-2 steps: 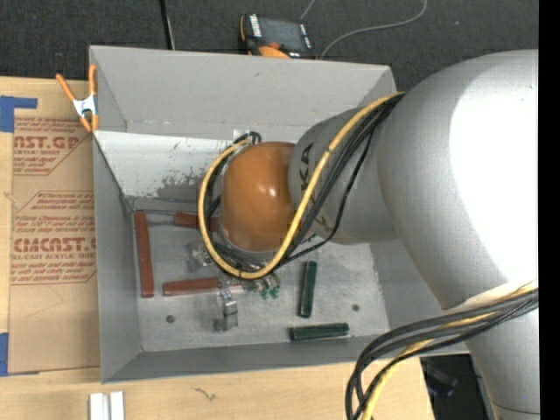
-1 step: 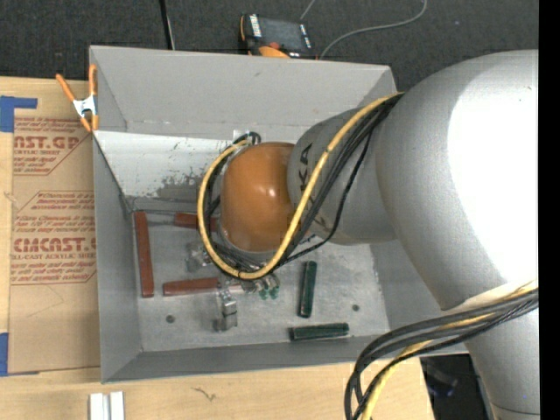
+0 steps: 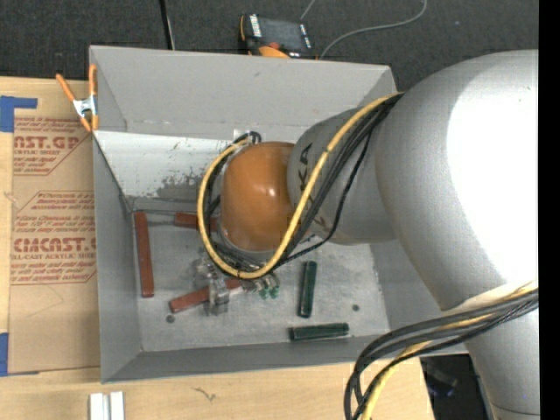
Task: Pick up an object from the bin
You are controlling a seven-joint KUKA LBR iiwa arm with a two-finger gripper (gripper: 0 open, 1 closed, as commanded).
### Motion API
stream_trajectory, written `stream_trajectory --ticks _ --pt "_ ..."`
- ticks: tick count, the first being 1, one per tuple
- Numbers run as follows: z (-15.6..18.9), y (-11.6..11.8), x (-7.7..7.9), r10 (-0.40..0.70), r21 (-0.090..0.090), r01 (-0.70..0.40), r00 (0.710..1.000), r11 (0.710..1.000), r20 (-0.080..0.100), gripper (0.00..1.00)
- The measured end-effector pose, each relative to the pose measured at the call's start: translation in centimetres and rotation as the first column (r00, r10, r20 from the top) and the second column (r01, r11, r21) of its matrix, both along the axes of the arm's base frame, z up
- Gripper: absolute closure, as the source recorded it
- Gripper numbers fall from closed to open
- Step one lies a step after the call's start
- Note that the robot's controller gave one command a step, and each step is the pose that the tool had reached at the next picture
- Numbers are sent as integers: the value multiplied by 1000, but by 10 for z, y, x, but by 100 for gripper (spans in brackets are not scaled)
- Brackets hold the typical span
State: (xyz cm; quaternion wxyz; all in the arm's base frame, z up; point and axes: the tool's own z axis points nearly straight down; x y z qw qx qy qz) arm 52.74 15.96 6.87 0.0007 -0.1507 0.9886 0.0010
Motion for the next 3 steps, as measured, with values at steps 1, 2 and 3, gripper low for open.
stream_trajectory --ticks 1,2,3 --pt "34 1 1 0 0 0 1000 1000 3 100" --pt "111 2 3 0 1 0 1000 1000 8 100" --pt "130 3 3 1 -1 -1 1000 1000 3 100"
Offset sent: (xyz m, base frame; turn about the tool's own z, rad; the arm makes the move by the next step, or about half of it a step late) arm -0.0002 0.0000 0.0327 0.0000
